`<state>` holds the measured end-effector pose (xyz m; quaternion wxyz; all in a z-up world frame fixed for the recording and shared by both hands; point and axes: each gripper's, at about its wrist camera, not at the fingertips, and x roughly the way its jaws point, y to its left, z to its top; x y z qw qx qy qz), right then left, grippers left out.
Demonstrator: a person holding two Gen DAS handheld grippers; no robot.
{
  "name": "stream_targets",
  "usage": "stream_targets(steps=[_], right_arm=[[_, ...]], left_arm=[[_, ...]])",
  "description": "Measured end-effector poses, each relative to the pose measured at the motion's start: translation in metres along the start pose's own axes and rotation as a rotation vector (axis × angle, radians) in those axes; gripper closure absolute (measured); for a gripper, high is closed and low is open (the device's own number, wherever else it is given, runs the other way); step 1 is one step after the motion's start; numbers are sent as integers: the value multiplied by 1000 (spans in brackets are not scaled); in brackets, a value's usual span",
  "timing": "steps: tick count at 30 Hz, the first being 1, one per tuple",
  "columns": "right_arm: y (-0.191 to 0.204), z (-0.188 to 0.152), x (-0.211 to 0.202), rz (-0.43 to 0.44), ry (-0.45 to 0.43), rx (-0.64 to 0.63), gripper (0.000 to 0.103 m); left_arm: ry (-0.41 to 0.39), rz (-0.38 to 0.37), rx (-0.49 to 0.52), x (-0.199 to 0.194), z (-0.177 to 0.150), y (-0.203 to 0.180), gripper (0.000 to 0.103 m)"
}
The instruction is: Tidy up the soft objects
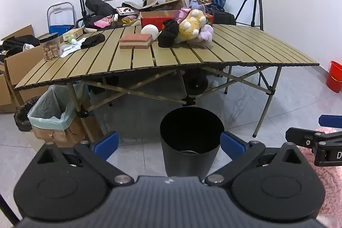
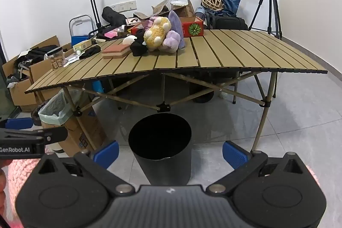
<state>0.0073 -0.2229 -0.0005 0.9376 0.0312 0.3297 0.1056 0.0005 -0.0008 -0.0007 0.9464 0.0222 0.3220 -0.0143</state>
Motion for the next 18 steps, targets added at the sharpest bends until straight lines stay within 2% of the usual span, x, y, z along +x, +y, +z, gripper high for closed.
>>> stream_targets(steps=[18], right_arm=[[1, 0, -1, -9, 1, -7, 0]], left_arm=[[-1, 0, -5, -2, 0, 1, 0]])
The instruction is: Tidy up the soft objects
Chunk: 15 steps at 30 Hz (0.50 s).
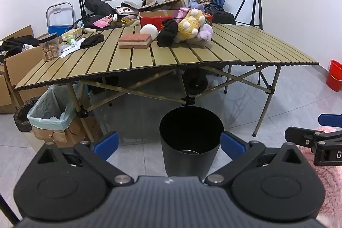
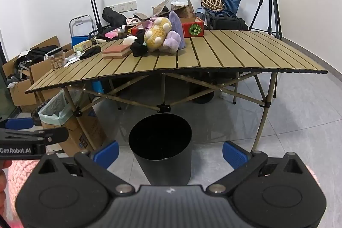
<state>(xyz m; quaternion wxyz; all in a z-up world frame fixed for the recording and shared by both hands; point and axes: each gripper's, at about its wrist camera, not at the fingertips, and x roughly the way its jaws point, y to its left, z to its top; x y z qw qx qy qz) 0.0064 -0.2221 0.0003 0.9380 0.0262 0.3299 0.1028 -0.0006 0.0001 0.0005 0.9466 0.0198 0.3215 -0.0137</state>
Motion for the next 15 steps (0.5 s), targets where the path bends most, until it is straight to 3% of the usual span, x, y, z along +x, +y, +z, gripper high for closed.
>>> stream_targets(steps=[15], right_arm=[[0, 0, 0, 1, 0, 1, 0]], left_arm=[[-2, 4, 3, -1, 0, -1, 0]])
